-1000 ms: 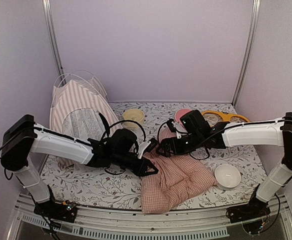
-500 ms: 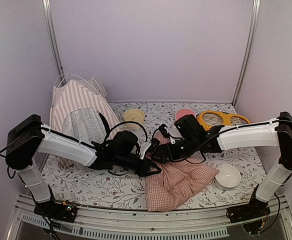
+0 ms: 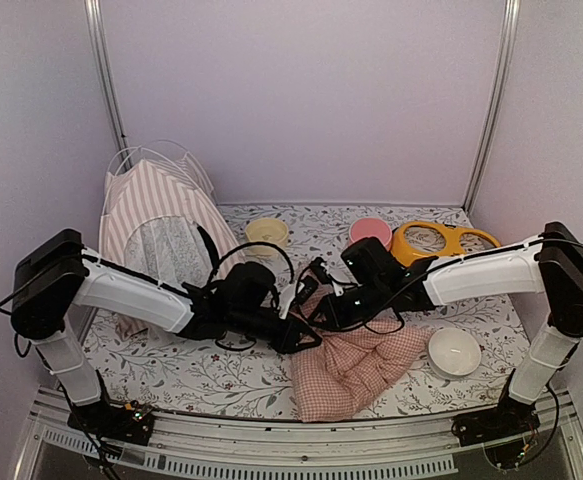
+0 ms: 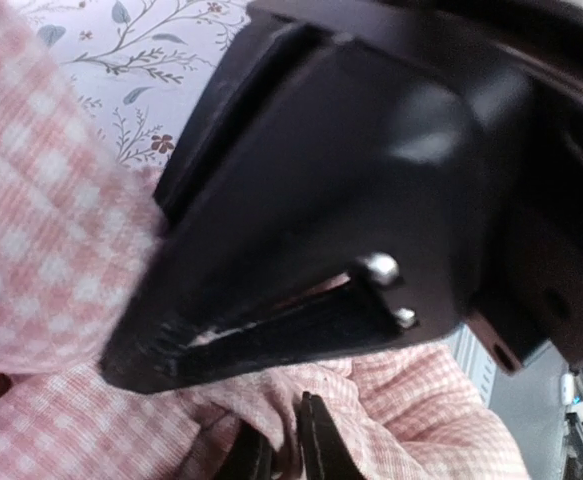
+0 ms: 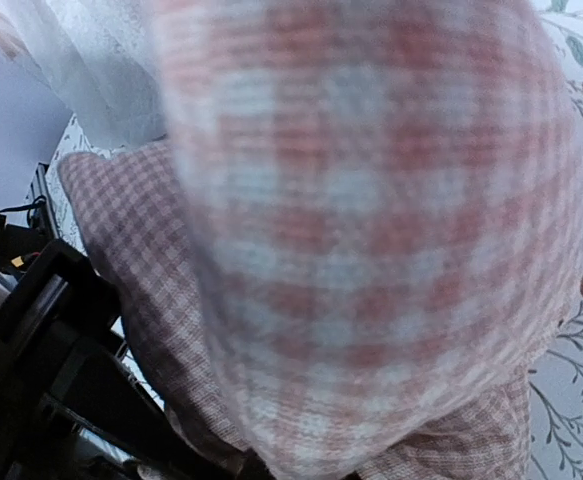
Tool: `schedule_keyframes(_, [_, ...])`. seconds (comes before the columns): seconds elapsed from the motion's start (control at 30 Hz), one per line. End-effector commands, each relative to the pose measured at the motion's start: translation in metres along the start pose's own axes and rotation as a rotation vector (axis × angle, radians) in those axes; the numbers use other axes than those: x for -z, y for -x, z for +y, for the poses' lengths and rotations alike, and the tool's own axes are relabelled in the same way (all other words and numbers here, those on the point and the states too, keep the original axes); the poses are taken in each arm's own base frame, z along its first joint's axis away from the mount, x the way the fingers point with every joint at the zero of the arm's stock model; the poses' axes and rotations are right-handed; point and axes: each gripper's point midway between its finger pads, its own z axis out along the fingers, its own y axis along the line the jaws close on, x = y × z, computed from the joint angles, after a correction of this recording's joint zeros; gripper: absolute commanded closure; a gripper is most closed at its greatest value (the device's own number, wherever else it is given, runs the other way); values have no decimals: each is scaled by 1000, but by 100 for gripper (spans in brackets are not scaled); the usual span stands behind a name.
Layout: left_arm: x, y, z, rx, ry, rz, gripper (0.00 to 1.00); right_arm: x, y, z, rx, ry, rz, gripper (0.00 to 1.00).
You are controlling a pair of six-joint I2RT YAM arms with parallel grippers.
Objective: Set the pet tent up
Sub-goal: Adjust the cushion at the center of the board, then pick up the cushion from the center of the board.
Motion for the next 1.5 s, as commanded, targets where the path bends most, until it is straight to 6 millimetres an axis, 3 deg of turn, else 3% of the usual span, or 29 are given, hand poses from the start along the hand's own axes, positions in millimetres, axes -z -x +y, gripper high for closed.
schedule_keyframes(0.0, [12,17,-2,-29,18,-56,75,-8,-15,-11,-23,-55,54,100])
schedule_keyframes(0.33, [45,24,-11,-9,49,-95,40,3,3,-26,-71,-118,-11,100])
schedule_keyframes(0.43, [60,24,-10,-1,75,-116,38,5,6,-28,-77,-120,-20,100])
schedule_keyframes(0.57, [79,20,2,30,142,-136,44,4,7,-26,-72,-108,-17,100])
schedule_keyframes(0.73, [93,6,45,126,284,-143,60,5,10,-16,-62,-59,-25,100])
schedule_keyframes(0.83, [87,8,54,128,304,-147,65,6,13,-6,-51,-5,-33,100])
schedule_keyframes(1.03, [55,22,57,102,280,-124,78,6,18,16,-11,79,-44,99])
schedule_keyframes(1.17, [39,32,53,95,244,-127,82,4,20,28,20,97,-45,87])
schedule_keyframes(1.3, [35,40,49,87,226,-144,83,4,21,34,52,87,-48,59])
schedule_keyframes(1.47, [32,44,46,83,210,-148,83,4,20,31,56,65,-52,37])
